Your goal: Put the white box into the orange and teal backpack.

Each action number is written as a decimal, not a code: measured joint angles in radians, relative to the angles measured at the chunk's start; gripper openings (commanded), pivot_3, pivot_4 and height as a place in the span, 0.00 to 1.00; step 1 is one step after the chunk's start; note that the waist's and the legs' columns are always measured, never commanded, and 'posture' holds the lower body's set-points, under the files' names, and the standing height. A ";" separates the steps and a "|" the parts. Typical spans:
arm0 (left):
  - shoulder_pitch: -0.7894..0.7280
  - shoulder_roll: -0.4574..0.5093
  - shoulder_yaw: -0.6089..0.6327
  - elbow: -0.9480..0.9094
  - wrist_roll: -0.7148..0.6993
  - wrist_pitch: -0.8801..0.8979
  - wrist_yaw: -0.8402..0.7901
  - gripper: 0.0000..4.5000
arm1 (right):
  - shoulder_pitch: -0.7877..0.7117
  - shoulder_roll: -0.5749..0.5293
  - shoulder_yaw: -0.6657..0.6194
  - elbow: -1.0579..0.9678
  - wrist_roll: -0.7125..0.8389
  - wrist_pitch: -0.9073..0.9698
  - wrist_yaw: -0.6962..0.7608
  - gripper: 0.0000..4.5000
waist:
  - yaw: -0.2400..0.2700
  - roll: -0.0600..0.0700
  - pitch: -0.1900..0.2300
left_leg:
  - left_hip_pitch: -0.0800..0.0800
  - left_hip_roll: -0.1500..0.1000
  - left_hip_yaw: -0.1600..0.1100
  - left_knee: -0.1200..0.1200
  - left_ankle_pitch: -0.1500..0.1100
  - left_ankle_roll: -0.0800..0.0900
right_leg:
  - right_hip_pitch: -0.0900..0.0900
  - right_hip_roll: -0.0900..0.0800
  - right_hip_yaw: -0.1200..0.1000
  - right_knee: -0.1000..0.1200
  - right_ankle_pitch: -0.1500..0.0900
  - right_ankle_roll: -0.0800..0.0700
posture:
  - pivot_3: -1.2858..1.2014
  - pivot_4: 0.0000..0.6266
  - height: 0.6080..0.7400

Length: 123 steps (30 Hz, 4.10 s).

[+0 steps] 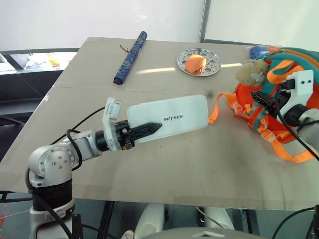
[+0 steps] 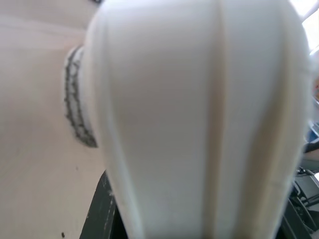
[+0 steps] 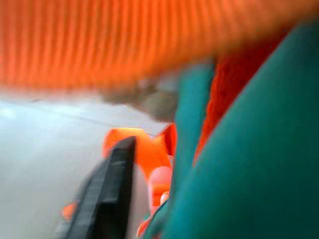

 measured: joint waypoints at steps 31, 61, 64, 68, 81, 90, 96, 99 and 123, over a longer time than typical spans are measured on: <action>-0.359 0.054 -0.358 0.181 0.420 -0.534 -0.289 0.25 | 0.385 -0.291 -0.304 -0.239 0.277 0.067 0.608 0.01 | 0.027 0.000 0.001 | -0.001 -0.001 0.002 0.003 -0.001 0.001 | 0.003 -0.001 -0.004 -0.001 0.000 0.000 | 0.52 0.24 0.95; -0.863 -0.691 -0.668 1.110 0.986 -1.095 -0.511 0.25 | 0.193 -0.155 -0.041 -0.313 0.348 -0.039 0.673 0.01 | 0.027 0.002 0.003 | -0.004 -0.002 -0.001 0.015 -0.005 0.009 | 0.008 -0.001 -0.010 -0.001 0.002 0.004 | 0.52 0.24 0.95; -0.831 -0.668 -0.651 1.038 0.983 -1.021 -0.487 0.25 | 0.114 -0.111 0.015 -0.311 0.298 -0.058 0.650 0.01 | 0.015 0.002 0.003 | -0.002 -0.002 -0.002 0.015 -0.005 0.009 | 0.007 -0.001 -0.006 0.000 0.002 0.005 | 0.52 0.24 0.95; -0.780 -0.545 -0.600 0.849 0.979 -0.877 -0.441 0.25 | -0.073 -0.033 0.119 -0.279 0.187 -0.118 0.627 0.01 | -0.010 0.004 0.004 | 0.000 -0.001 -0.004 0.013 -0.004 0.008 | 0.006 0.001 -0.003 0.002 0.002 0.005 | 0.52 0.24 0.95; -0.566 -0.125 -0.514 0.321 0.918 -0.407 -0.341 0.25 | -0.114 0.015 0.340 -0.256 -0.083 -0.238 0.633 0.01 | 0.003 0.005 0.004 | -0.007 -0.005 -0.006 0.012 -0.004 0.007 | 0.002 -0.002 -0.005 0.001 0.002 0.005 | 0.52 0.24 0.95; -0.589 -0.326 -0.593 0.456 0.941 -0.481 -0.219 0.72 | -0.001 0.076 0.399 -0.215 -0.206 -0.325 0.625 0.00 | 0.018 0.004 0.003 | 0.002 -0.003 -0.004 0.016 -0.003 0.005 | 0.010 0.000 -0.004 0.002 0.003 0.006 | 0.52 0.24 0.95; -0.563 -0.235 -0.456 0.401 0.756 -0.354 -0.291 0.96 | 0.001 0.091 0.384 -0.207 -0.213 -0.325 0.602 0.00 | -0.007 0.004 0.003 | -0.001 -0.003 -0.008 0.014 -0.003 0.005 | 0.006 0.000 -0.004 0.003 0.003 0.006 | 0.52 0.24 0.95; -0.562 -0.031 -0.350 0.382 0.607 -0.218 -0.426 0.96 | -0.005 0.094 0.366 -0.179 -0.229 -0.325 0.590 0.00 | -0.028 0.005 0.003 | -0.001 -0.004 -0.010 0.011 -0.003 0.005 | 0.004 0.000 -0.003 0.002 0.003 0.006 | 0.52 0.24 0.95; -0.465 -0.028 -0.278 0.271 0.503 -0.227 -0.139 0.58 | -0.053 0.129 0.369 -0.102 -0.258 -0.325 0.613 0.00 | 0.000 0.004 0.003 | -0.001 -0.006 -0.012 0.012 -0.003 0.004 | 0.005 -0.001 -0.003 0.001 0.003 0.006 | 0.52 0.24 0.95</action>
